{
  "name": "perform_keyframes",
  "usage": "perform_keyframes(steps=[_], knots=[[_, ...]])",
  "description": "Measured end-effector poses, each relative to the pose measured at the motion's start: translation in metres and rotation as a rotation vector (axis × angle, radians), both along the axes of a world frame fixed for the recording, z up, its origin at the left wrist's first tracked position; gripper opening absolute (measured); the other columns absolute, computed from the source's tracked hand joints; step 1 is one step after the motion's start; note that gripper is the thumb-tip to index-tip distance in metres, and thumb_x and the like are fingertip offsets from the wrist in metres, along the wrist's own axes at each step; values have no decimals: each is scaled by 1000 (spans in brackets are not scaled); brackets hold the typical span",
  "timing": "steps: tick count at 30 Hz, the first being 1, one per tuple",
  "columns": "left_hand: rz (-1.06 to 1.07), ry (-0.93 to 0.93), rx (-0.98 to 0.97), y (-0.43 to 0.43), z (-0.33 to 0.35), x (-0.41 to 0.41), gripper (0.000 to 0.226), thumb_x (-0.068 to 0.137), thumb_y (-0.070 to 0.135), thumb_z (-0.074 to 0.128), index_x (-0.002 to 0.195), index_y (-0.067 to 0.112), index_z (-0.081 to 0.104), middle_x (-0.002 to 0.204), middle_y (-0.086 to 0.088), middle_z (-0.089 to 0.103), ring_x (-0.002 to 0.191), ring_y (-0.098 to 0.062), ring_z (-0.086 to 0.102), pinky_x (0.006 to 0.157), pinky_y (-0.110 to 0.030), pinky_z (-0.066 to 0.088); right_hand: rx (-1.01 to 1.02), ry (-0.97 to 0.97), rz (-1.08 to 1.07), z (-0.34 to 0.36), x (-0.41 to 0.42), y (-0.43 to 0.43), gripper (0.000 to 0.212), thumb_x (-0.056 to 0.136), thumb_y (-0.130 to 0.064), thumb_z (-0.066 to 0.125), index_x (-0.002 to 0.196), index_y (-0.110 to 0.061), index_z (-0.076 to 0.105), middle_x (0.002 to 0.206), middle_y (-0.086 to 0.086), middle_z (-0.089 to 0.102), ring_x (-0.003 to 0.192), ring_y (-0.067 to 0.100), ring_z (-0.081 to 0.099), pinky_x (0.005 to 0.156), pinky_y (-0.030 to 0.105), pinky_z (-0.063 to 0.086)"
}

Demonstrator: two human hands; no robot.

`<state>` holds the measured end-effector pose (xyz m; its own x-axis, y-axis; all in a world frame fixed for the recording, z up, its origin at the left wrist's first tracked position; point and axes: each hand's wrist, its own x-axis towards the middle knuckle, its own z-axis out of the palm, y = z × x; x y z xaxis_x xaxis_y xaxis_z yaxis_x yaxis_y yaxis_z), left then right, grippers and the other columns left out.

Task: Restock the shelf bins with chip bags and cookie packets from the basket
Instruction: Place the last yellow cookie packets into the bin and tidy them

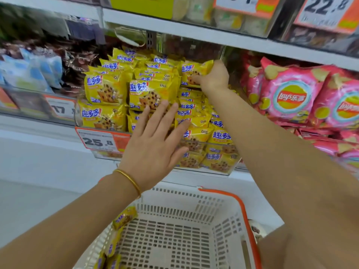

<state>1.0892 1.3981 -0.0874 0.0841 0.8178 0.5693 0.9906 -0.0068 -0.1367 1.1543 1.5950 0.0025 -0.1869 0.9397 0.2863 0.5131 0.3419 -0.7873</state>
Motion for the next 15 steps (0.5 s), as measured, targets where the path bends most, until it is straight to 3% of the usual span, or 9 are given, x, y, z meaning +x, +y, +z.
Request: perform_keyframes(steps=[5,10,15], knots=[[12,8,7,1,0,1,53,97,45,29,136,15,49,149,-18,33,141,-36,23,110,-59,24,-18,-148,-112,-2,-2,10,64,80,-35,75,127,-6,43,130,11,52,122,29,50,94,35,43],[4,8,13,3,-2,0,52,97,45,31,135,15,50,149,-19,34,141,-36,23,110,-59,24,-29,-265,-24,-1,-4,8,61,84,-29,71,129,-2,40,130,12,53,120,26,51,83,28,40],[-49,-13,44,-2,1,0,50,97,42,34,136,14,50,148,-18,35,140,-36,26,110,-58,24,-47,-196,-39,9,6,-7,72,80,-22,76,132,-2,31,135,15,46,125,30,46,97,34,41]])
